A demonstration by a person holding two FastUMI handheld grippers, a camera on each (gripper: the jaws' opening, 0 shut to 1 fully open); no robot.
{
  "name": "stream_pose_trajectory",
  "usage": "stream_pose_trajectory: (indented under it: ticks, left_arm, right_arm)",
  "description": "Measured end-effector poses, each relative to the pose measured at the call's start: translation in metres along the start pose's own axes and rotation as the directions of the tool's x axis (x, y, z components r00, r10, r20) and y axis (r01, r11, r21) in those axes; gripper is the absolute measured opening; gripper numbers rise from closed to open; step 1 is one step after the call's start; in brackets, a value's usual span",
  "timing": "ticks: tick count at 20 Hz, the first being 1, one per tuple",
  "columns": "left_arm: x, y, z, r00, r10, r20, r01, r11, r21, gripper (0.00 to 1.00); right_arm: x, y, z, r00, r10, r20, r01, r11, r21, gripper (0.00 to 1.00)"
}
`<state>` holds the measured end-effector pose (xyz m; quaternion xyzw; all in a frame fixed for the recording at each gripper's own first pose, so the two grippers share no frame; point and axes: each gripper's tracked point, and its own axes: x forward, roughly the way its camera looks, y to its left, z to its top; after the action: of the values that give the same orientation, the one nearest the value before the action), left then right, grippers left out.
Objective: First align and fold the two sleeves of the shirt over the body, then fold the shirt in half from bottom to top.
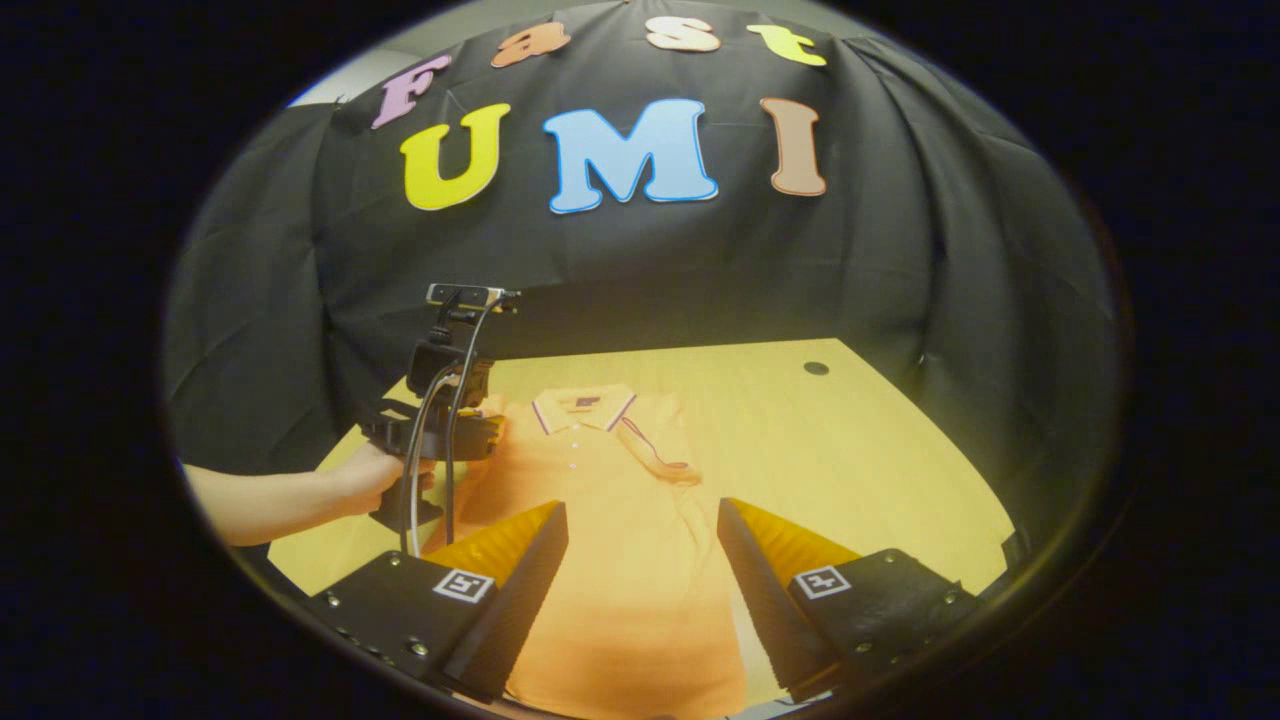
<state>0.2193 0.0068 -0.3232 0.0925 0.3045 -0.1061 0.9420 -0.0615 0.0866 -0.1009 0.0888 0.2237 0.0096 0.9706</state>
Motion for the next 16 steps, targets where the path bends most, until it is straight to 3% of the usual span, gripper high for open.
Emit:
stream_pose_trajectory:
  ticks: [1, 4, 5, 9, 16]
  left_arm:
    - [-0.002, -0.002, -0.002, 1.000, -0.015, -0.004, 0.015, 1.000, 0.001, 0.36]
    - [-0.018, -0.004, -0.002, 0.999, -0.044, 0.014, 0.044, 0.999, -0.010, 0.57]
    - [-0.027, -0.004, -0.001, 0.998, -0.050, 0.024, 0.050, 0.999, -0.013, 0.75]
    - [-0.069, -0.007, -0.004, 0.997, -0.048, 0.056, 0.050, 0.998, -0.037, 0.98]
    - [-0.162, -0.027, -0.044, 0.997, -0.007, 0.072, 0.013, 0.996, -0.087, 0.97]
  right_arm:
    - [0.000, 0.000, -0.002, 1.000, -0.009, -0.001, 0.009, 1.000, 0.007, 0.93]
    - [-0.001, 0.001, -0.007, 1.000, -0.018, 0.003, 0.018, 1.000, 0.015, 0.93]
    - [-0.002, 0.002, -0.007, 1.000, -0.013, 0.003, 0.013, 1.000, 0.015, 0.94]
    - [-0.009, 0.000, -0.010, 1.000, 0.015, 0.014, -0.014, 0.999, -0.031, 0.93]
    - [-0.038, -0.019, -0.036, 0.997, 0.080, -0.001, -0.080, 0.993, -0.092, 0.93]
